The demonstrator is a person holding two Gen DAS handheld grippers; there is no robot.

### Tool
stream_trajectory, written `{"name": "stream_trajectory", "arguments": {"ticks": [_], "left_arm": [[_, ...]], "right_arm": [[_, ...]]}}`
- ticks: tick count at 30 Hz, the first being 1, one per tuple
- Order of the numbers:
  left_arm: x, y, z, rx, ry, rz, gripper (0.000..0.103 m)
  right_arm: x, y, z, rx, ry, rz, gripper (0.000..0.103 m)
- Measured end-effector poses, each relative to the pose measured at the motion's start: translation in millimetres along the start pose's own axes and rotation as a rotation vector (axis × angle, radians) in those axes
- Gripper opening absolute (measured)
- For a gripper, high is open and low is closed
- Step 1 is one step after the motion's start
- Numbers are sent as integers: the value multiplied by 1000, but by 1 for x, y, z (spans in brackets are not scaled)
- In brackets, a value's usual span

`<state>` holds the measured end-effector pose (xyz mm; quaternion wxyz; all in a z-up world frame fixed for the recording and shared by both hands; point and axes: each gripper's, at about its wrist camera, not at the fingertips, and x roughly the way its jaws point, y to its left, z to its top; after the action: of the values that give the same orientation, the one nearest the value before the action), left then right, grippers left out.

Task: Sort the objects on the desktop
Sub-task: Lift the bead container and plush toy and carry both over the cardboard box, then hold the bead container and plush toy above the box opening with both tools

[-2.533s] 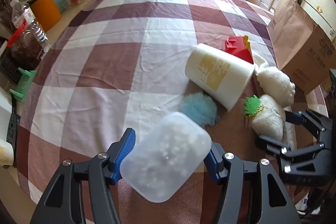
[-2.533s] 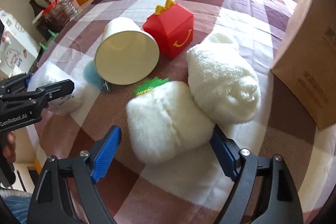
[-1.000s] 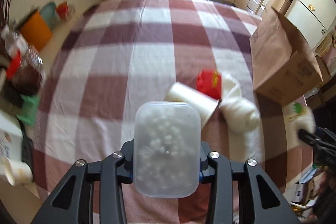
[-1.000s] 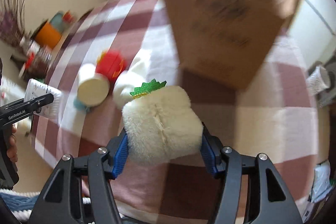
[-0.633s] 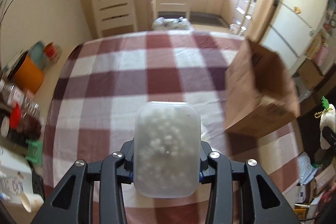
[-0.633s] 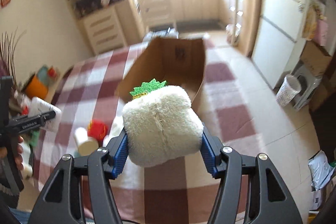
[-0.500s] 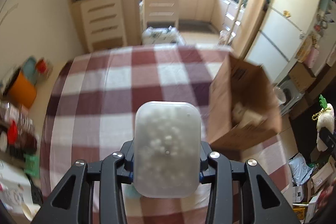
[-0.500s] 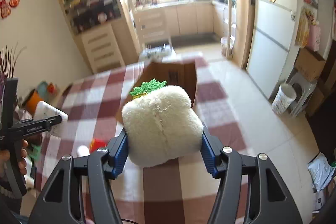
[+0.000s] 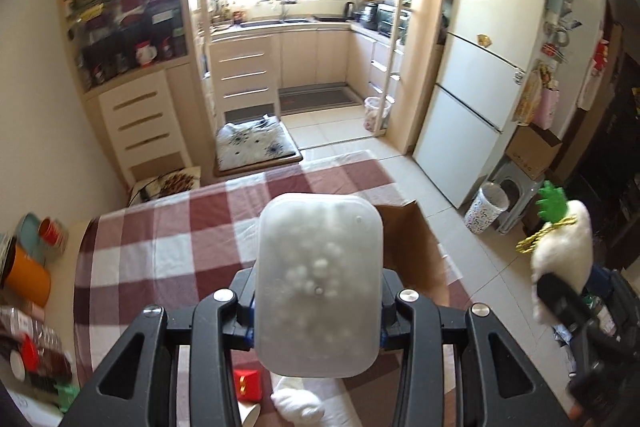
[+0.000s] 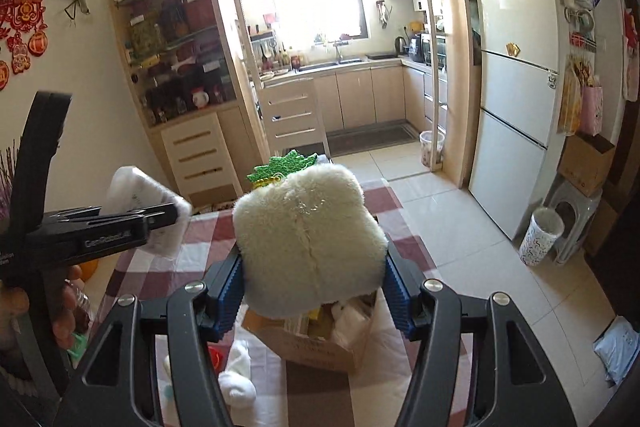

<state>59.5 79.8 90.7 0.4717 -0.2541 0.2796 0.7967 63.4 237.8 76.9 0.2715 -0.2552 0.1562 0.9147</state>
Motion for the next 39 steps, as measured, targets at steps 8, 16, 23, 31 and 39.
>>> {"name": "stream_trajectory", "arguments": {"ticks": [8, 16, 23, 31, 39], "left_arm": [[23, -17, 20, 41, 17, -18, 41], [42, -17, 18, 34, 54, -9, 41], [53, -14, 20, 32, 72, 1, 41], [62, -14, 20, 29, 88, 11, 41], [68, -18, 21, 38, 96, 13, 41]], "right_arm": [[16, 5, 13, 8, -19, -18, 62], [33, -2, 9, 19, 14, -32, 62], [46, -2, 8, 17, 40, -22, 62], [58, -7, 5, 18, 69, -18, 62], [68, -10, 2, 23, 96, -18, 62]]}}
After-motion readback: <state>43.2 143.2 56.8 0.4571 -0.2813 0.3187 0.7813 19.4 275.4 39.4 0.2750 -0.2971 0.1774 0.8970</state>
